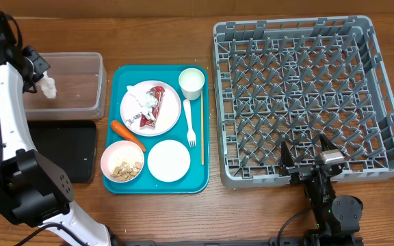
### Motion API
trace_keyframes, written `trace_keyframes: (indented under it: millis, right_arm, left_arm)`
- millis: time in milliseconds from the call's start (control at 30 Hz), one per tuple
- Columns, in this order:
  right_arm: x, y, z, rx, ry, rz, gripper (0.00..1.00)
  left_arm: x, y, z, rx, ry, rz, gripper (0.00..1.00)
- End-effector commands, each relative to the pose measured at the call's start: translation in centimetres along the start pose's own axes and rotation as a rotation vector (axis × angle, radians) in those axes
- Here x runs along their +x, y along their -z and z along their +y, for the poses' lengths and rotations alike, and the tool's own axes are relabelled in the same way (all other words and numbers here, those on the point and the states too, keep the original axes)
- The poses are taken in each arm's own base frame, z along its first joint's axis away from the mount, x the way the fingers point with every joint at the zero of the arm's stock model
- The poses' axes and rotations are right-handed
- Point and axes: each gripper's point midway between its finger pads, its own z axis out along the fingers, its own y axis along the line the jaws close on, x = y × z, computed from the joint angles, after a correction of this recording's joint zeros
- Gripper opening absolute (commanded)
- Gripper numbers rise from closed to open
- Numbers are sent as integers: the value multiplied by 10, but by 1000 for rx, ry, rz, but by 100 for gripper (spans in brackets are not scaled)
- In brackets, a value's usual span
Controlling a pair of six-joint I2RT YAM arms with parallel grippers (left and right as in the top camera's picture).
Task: Sort waste into correct bins and load items into the dishwasher rack
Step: 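Carry the tissue left and release it into the clear plastic bin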
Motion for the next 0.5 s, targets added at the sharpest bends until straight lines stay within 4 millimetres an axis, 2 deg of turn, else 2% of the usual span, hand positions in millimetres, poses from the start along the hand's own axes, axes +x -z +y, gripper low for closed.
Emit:
trace_keyframes:
  millis: [0, 133, 400, 467]
  right_arm:
    - [3, 0, 0, -2, -4, -1, 100]
    - [3, 0, 0, -2, -4, -1, 100]
    - [3, 0, 0, -2, -4, -1, 100]
    - [3, 0, 0, -2, -4, -1, 100]
  left_arm:
    - [-3, -5, 10, -24, -4, -23, 4]
    - [0, -24, 24, -95, -3, -55, 4]
    - [22, -74, 33, -98, -3, -94, 4]
    - [24, -80, 34, -97, -29, -100, 4]
